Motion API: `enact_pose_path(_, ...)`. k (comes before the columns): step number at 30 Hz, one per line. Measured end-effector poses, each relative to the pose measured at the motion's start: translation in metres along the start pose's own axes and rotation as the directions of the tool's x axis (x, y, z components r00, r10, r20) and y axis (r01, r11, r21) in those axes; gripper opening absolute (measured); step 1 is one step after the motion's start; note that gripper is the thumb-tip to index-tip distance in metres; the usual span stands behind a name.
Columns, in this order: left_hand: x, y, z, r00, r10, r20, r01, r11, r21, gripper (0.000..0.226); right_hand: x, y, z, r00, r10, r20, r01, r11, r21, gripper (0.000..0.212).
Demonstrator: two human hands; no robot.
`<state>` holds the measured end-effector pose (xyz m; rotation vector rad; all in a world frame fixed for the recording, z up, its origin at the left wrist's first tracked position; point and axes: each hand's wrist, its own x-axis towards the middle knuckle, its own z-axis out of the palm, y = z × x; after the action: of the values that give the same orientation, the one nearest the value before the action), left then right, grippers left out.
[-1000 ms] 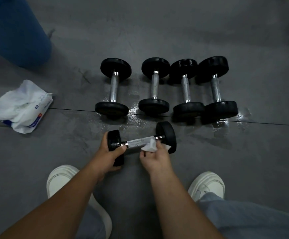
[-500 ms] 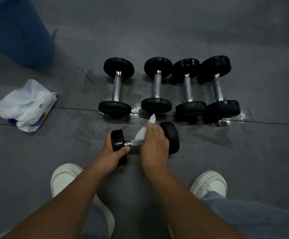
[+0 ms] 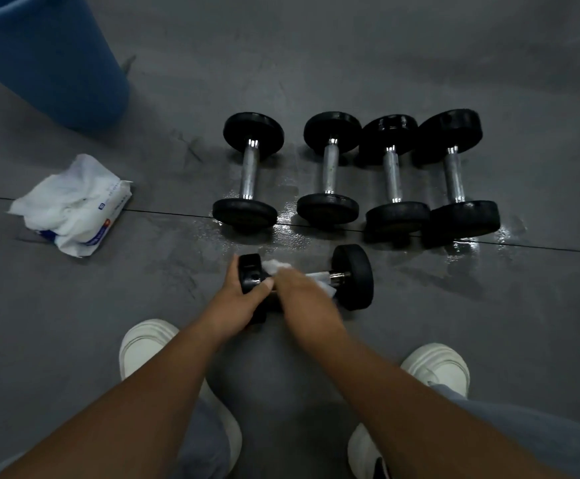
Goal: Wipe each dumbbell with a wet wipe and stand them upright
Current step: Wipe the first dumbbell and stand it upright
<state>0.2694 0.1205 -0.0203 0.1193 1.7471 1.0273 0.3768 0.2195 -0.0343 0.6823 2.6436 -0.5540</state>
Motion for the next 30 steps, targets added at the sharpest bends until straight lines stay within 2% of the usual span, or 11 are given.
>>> enact_pose_path(3,0.006,0.0,0.005,0.992,0.026,-0.12,-0.012,0.993,0.116,0.061,0.0,0.025,-0.003,0.979,0.173,-0.105,-0.184,0.976,-0.113,0.04)
enact_pose_path(8,0.016,0.004,0.015,0.981,0.017,-0.191,-0.027,0.998,-0.052,0.044,0.006,0.027,0.0,0.982,-0.076,-0.172,0.059,0.993,-0.102,0.012)
enact_pose_path(10,0.019,0.004,0.012,0.969,0.186,-0.162,-0.15,0.966,0.21,0.044,0.012,0.032,-0.003,0.991,0.022,-0.133,-0.028,0.999,-0.046,0.018)
enact_pose_path(11,0.02,0.002,0.009,0.944,0.306,-0.122,-0.227,0.873,0.432,0.044,0.011,0.031,-0.001,0.992,0.046,-0.121,-0.052,0.997,-0.05,0.022)
enact_pose_path(13,0.018,0.001,0.004,0.847,0.531,-0.003,-0.301,0.484,0.822,0.044,0.008,0.027,0.004,0.991,0.03,-0.13,-0.043,0.994,-0.101,0.029)
enact_pose_path(15,0.012,-0.001,-0.004,0.775,0.604,0.189,-0.354,0.166,0.92,0.055,0.006,0.029,0.008,0.982,0.044,-0.184,-0.068,0.99,-0.127,0.029)
enact_pose_path(16,0.008,-0.002,-0.009,0.785,0.571,0.24,-0.371,0.123,0.92,0.063,0.005,0.03,0.009,0.974,0.068,-0.217,-0.099,0.986,-0.134,0.031)
enact_pose_path(18,0.003,-0.004,-0.02,0.848,0.45,0.279,-0.365,0.116,0.924,0.091,0.004,0.026,0.012,0.965,0.051,-0.257,-0.084,0.989,-0.122,0.034)
enact_pose_path(21,0.001,-0.006,-0.027,0.887,0.358,0.292,-0.332,0.053,0.942,0.121,0.0,0.015,0.013,0.96,-0.207,-0.188,0.193,0.977,-0.089,0.031)
enact_pose_path(26,0.008,-0.003,-0.028,0.875,0.38,0.298,-0.331,0.022,0.943,0.128,0.013,0.029,-0.003,0.993,-0.083,-0.085,0.088,0.995,0.048,0.024)
enact_pose_path(30,0.014,-0.001,-0.031,0.867,0.365,0.34,-0.386,0.06,0.92,0.124,0.023,0.03,-0.01,0.975,-0.224,0.0,0.223,0.973,0.055,0.013)
